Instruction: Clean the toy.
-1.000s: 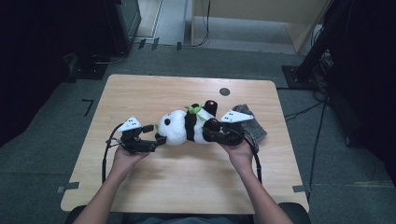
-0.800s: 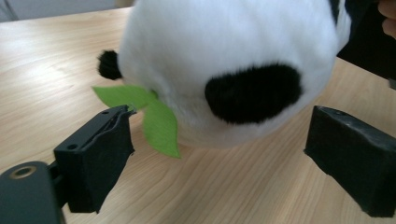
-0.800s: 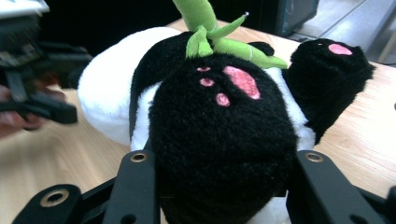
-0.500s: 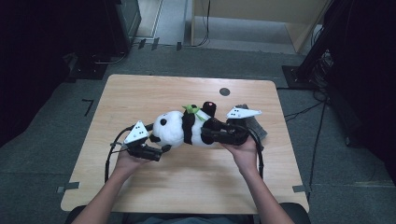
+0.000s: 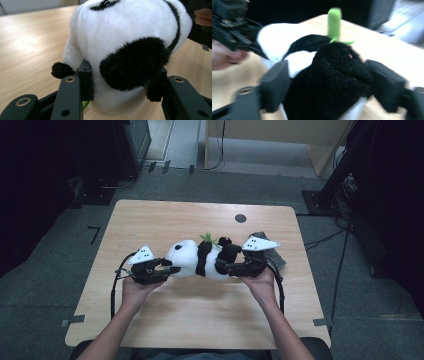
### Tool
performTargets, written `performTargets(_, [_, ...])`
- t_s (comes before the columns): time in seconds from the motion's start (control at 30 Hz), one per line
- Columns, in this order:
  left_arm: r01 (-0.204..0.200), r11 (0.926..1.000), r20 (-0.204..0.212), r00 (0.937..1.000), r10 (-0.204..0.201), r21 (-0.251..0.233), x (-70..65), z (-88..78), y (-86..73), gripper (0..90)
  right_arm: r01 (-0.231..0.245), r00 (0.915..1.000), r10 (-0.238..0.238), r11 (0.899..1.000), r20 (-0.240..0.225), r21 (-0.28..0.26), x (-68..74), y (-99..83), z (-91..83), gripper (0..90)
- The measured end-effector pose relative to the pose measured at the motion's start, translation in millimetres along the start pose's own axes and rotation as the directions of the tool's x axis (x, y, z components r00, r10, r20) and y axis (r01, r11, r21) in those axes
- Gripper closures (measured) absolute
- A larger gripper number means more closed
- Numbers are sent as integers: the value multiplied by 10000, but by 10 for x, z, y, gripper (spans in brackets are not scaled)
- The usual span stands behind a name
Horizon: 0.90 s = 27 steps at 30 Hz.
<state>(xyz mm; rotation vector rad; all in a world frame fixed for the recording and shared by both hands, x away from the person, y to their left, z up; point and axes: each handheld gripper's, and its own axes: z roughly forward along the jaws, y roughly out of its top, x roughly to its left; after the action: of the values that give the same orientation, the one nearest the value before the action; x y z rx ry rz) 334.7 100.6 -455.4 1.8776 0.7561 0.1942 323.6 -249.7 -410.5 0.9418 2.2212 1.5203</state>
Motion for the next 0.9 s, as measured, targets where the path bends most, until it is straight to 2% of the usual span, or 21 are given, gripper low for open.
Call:
performTargets(0.03, [149, 9999, -47, 9999, -149, 23, 27, -16, 3, 527, 101, 9996, -103, 9999, 263, 76, -6, -5, -15, 179])
performTargets(0.07, [335, 9994, -103, 9994, -334, 28, 62, -36, 5, 529, 91, 9997, -91, 10000, 239, 9, -24, -20, -38, 185])
performTargets(0.17, [1011, 9948, -105, 9948, -1013, -118, 163, -100, 7, 528, -223, 9995, 219, 9996, -238, -185, -97, -88, -109, 196])
performTargets(0.27, [1144, 9933, -143, 9933, -1146, -191, 163, -149, 57, 527, -186, 9986, 180, 9998, -493, -108, -111, -150, -115, 185])
performTargets(0.33, [1144, 9932, -121, 9933, -1147, -211, 117, -159, 87, 527, 76, 9987, -77, 10000, -496, -25, -98, -167, -77, 155])
performTargets(0.4, [1158, 9932, 203, 9931, -1155, -152, 62, -158, 115, 527, 449, 9968, -455, 9989, -660, -96, -75, -174, -22, 135])
performTargets(0.47, [1391, 9902, 601, 9886, -1382, -112, 23, -149, 131, 527, 781, 9927, -798, 9967, -908, -218, -45, -181, 31, 129])
performTargets(0.53, [1497, 9887, 731, 9861, -1490, -49, -16, -138, 148, 527, 1002, 9876, -1018, 9948, -1196, -197, -5, -204, 96, 102])
performTargets(0.57, [1548, 9879, 802, 9848, -1541, -24, -22, -138, 157, 527, 1046, 9879, -1055, 9944, -1141, -140, 17, -213, 126, 80])
performTargets(0.6, [1752, 9845, 933, 9803, -1742, -24, -19, -139, 163, 528, 1124, 9888, -1121, 9937, -986, -25, 37, -222, 154, 68])
performTargets(0.67, [2117, 9773, 1113, 9711, -2110, 49, -4, -134, 164, 528, 1432, 9875, -1425, 9897, -672, 61, 87, -244, 184, 93])
performTargets(0.77, [2157, 9765, 1089, 9708, -2139, -43, -5, -131, 155, 522, 1738, 9848, -1738, 9848, -43, 40, 151, -245, 205, 178])
performTargets(0.83, [2003, 9797, 840, 9764, -1989, -79, -13, -125, 153, 478, 1707, 9851, -1707, 9853, 206, 7, 165, -237, 199, 313])
performTargets(0.9, [1769, 9842, 580, 9827, -1759, -123, -20, -105, 142, 403, 1388, 9903, -1390, 9900, 71, 250, 147, -218, 196, 395])
